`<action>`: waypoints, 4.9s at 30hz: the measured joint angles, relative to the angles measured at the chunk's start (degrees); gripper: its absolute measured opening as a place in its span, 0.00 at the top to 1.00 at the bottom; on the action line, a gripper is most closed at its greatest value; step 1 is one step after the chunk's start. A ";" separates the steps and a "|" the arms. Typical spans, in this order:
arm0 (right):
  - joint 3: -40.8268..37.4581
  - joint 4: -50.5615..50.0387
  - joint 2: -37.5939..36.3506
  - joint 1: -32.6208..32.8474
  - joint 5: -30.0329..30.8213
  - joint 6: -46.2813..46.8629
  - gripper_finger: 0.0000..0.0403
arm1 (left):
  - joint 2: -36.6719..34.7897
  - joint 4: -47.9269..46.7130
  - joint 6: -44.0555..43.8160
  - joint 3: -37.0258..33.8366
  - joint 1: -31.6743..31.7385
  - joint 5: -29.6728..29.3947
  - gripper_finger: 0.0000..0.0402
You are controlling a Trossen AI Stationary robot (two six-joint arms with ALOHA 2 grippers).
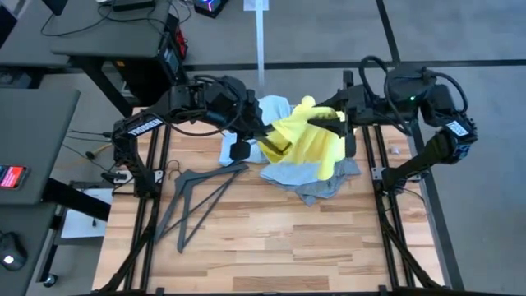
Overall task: Hang clothes
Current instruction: Unhang the yellow shirt from the rack
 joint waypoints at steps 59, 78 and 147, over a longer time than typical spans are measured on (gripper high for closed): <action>-6.58 -34.20 2.65 -8.27 14.79 10.83 1.00 | -13.62 -3.44 -8.01 -0.72 3.07 -6.26 0.94; -6.67 -30.69 2.98 -13.64 6.28 4.72 1.00 | -29.54 -21.28 -35.24 -25.44 3.28 13.32 0.94; -45.95 -4.88 -10.39 -22.69 -7.91 20.87 1.00 | -45.25 0.65 -31.13 -61.92 6.49 -14.49 0.71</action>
